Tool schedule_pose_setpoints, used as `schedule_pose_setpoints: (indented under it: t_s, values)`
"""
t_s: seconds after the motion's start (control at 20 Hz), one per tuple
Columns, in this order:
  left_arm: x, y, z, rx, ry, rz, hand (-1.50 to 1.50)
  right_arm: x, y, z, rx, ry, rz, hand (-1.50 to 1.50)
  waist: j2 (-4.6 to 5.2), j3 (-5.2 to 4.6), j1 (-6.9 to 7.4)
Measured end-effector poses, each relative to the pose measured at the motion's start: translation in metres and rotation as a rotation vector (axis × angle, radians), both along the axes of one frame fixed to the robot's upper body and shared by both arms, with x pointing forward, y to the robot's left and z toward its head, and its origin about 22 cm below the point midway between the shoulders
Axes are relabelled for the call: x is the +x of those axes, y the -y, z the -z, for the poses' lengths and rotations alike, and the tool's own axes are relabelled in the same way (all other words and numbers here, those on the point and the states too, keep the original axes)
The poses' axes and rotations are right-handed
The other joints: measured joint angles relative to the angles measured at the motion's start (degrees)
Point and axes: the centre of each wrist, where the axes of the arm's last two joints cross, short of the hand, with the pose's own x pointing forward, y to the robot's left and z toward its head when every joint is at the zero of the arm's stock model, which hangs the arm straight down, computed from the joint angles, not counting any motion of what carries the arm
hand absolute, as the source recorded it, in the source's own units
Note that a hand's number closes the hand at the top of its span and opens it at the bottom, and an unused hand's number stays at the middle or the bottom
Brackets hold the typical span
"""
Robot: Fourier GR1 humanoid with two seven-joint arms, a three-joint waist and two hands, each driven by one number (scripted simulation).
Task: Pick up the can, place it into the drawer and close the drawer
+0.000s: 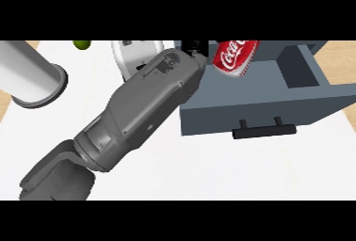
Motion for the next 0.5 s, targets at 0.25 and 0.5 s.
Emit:
schedule_pose_setpoints:
  t_s: [0.25,0.5]
  values:
    - [0.0014,-0.0010,0.0103,0.033,-0.013,-0.037,-1.50,-0.0032,-0.0006,-0.0006,-0.003,-0.004,0.001,-1.50,0.00,0.00,-0.13]
    - [0.0037,-0.0024,0.0132,0.038,-0.017,-0.078,-1.50,-0.0029,-0.0001,-0.0045,-0.007,-0.004,-0.004,-1.50,0.09,-0.01,-0.22]
